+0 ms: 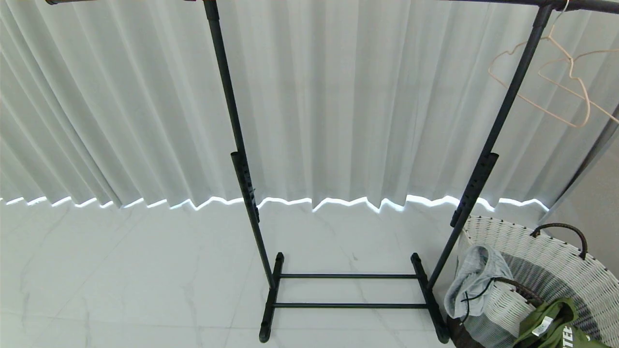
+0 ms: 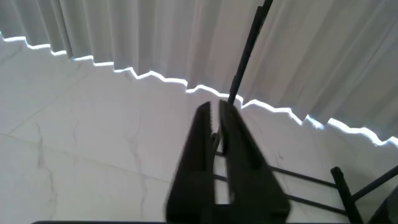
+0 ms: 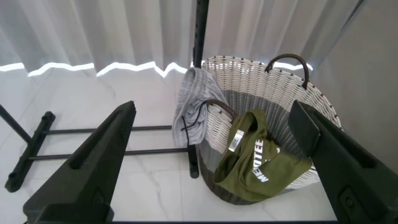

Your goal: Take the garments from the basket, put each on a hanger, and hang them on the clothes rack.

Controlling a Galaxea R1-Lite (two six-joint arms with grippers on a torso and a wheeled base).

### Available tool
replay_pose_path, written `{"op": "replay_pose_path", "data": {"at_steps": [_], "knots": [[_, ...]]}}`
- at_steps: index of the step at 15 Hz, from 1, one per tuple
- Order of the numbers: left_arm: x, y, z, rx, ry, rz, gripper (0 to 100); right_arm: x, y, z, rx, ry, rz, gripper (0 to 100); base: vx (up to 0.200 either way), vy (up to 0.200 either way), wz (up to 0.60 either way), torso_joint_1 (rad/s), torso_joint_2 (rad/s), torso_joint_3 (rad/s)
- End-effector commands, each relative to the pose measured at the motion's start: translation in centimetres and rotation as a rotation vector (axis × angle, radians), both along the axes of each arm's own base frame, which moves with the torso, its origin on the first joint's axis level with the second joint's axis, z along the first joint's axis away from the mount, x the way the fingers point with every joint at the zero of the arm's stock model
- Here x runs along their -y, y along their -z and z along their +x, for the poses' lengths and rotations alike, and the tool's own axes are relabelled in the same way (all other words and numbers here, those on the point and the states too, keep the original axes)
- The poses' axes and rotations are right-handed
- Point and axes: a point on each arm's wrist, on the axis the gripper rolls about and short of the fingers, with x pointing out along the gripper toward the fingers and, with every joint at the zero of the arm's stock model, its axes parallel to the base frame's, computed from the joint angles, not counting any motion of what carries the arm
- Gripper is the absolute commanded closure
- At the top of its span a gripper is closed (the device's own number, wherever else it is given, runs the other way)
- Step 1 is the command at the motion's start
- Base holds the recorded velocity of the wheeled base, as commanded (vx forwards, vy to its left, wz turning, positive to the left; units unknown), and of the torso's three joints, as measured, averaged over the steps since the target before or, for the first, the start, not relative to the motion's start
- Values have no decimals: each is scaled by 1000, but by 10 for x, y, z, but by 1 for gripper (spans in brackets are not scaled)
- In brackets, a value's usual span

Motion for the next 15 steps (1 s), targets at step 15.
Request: {"op": "replay_pose_path", "data": {"at_steps": [15], "knots": [[0, 0, 0, -8, -1, 64, 0, 0, 0, 0, 1, 0, 14, 0, 0, -93, 0, 1, 0, 1]]}}
